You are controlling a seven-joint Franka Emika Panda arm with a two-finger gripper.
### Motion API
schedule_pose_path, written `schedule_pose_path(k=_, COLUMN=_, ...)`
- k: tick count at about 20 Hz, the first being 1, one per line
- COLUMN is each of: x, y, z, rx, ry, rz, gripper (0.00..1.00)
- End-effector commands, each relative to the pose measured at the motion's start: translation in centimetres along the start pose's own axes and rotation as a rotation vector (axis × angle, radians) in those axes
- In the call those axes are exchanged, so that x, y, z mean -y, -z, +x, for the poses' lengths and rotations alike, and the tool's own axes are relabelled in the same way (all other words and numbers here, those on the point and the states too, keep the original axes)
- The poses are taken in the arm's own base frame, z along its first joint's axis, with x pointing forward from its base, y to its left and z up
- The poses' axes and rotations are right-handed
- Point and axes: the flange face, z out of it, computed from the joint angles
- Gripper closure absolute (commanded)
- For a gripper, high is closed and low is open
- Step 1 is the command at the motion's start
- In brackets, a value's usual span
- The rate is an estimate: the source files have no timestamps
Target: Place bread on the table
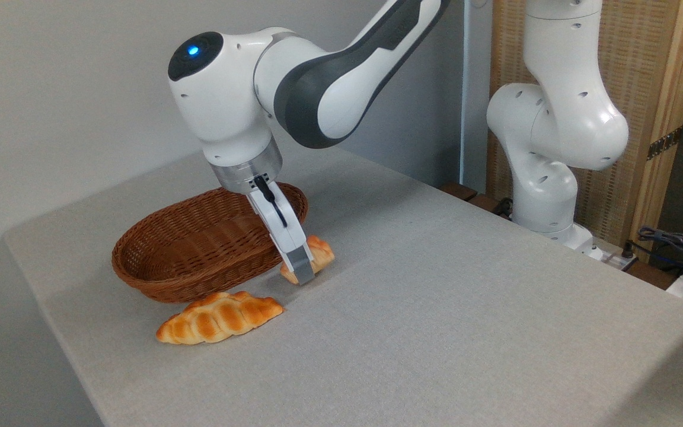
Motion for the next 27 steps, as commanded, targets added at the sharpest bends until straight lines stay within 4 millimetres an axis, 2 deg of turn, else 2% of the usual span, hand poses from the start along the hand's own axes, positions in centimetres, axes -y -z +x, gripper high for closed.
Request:
schedule_pose_path(k=1, x=-0.2, y=1.3, z=-0.5, rx=-0.025, ry=-0.018, rz=0.007, gripper=0.00)
schedule_pose_path(k=3, x=0.1, y=3.1, z=-1.0, rx=-0.043, ry=-0.010, rz=0.031, gripper=0.00)
schedule_pose_path(k=6, x=0.3, y=8.1, z=-1.6, rx=-0.073, ry=-0.008, rz=0.056, gripper=0.00)
schedule_pose_path(k=9, x=0.9, y=12.6, z=-2.9, rx=-0.115, ry=0.028, rz=0.101, gripper=0.00)
schedule_pose_path(k=11, x=0.6, y=15.9, z=-3.5, rx=-0.116, ry=0.080, rz=0.141, gripper=0.00)
schedule_pose_path(k=13, x=0.6, y=18.0, z=-3.9, rx=-0.100, ry=0.170, rz=0.206, gripper=0.00)
schedule_pose_path(k=17, x=0.7, y=19.5, z=-4.5, rx=-0.123, ry=0.265, rz=0.216, gripper=0.00)
schedule_pose_path(k=27, x=0.6, y=19.5, z=-4.6, rx=-0.106, ry=0.247, rz=0.214, gripper=0.00)
